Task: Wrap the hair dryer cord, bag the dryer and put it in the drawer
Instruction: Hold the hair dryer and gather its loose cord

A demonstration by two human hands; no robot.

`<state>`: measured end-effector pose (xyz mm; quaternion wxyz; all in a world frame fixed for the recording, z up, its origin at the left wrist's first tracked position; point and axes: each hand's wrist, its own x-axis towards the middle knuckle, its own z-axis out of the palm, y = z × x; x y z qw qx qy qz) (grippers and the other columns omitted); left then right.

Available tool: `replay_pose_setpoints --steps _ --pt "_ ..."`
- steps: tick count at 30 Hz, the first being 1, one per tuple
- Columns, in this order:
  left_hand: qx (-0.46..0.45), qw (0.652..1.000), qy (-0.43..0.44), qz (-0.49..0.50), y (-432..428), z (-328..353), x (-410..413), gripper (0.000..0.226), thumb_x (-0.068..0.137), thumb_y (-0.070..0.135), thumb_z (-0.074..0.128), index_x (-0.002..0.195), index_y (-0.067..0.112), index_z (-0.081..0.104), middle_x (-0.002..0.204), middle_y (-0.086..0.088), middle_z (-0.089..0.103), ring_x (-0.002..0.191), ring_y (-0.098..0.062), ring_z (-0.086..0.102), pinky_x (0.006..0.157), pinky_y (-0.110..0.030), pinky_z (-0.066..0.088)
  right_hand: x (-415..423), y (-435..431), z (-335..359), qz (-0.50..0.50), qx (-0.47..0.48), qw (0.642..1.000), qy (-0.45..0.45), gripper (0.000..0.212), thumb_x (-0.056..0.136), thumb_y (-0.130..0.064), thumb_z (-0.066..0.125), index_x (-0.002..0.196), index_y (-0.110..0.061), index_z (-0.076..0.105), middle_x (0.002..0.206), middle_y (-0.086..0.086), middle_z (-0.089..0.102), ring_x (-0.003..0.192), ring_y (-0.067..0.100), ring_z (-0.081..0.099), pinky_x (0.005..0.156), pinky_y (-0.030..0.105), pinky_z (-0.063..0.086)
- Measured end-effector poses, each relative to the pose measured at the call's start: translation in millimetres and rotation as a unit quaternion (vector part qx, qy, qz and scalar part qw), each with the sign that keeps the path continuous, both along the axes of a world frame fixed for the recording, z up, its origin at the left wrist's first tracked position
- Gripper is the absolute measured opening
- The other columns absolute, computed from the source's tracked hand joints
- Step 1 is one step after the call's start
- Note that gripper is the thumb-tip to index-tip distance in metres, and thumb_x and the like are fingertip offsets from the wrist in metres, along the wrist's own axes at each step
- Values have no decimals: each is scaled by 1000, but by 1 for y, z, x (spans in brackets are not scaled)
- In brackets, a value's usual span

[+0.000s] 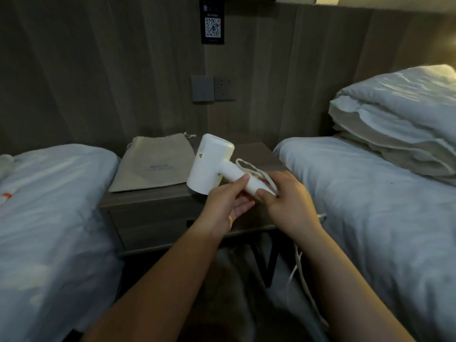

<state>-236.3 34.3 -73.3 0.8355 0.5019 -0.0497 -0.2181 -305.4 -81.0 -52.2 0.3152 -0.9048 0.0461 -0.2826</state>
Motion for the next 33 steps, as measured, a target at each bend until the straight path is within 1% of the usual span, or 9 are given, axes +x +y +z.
replay_pose_setpoints --steps 2,5,9,12,15,20,25,27,33 --pt "2 1000 -17 -2 5 -3 -19 29 84 23 64 109 8 61 102 -10 73 94 -22 70 83 -36 56 -20 7 -9 19 35 999 -19 31 83 -25 63 114 -24 62 103 -3 60 90 13 58 69 24 39" --pt "7 999 -40 14 12 -9 -38 40 84 18 64 120 5 54 110 -14 68 94 -23 70 72 -35 58 -36 10 -25 67 106 992 -3 28 84 -23 64 111 -24 65 96 -11 62 83 -2 57 64 7 40" --pt "14 999 -31 39 27 -19 -45 33 81 8 65 112 10 54 109 -13 65 92 -24 69 68 -39 59 -41 3 -32 125 192 973 34 16 90 -17 57 96 -23 71 82 -15 68 73 -4 62 59 4 42" --pt "81 994 -32 60 35 -26 -45 39 80 7 66 117 9 51 115 -14 61 101 -26 63 78 -43 56 -40 5 -38 154 170 971 66 23 89 -17 59 77 -35 69 75 -13 70 69 -6 62 58 8 44" --pt "115 990 -34 75 38 -30 -43 41 81 11 65 119 10 50 114 -13 60 102 -26 61 79 -42 54 -34 7 -40 161 137 973 94 28 87 -13 61 70 -34 67 68 -10 68 62 -4 60 55 7 43" --pt "40 997 46 42 41 -34 -40 22 84 21 62 103 12 55 110 -15 67 102 -30 64 90 -51 50 -29 2 -41 208 112 962 137 38 86 -5 61 59 -31 65 48 -12 60 46 -6 54 49 5 39" --pt "77 984 141 71 47 -42 -36 23 79 5 65 89 13 46 90 -13 60 78 -27 62 54 -45 52 -29 -1 -45 264 97 940 195 22 88 -13 61 75 -26 71 59 -8 69 56 0 64 57 14 49" --pt "96 984 124 88 49 -47 -35 23 79 1 63 82 15 44 88 -12 57 75 -24 60 53 -39 51 -29 -3 -49 279 162 925 201 22 92 -13 55 81 -24 71 66 -2 72 61 7 68 59 20 54" --pt "144 986 26 84 52 -59 -38 32 77 -1 61 99 17 47 106 -14 52 97 -27 55 86 -49 50 -22 -28 -54 185 459 868 44 26 98 -9 41 87 -10 65 56 2 68 50 11 64 48 17 51"
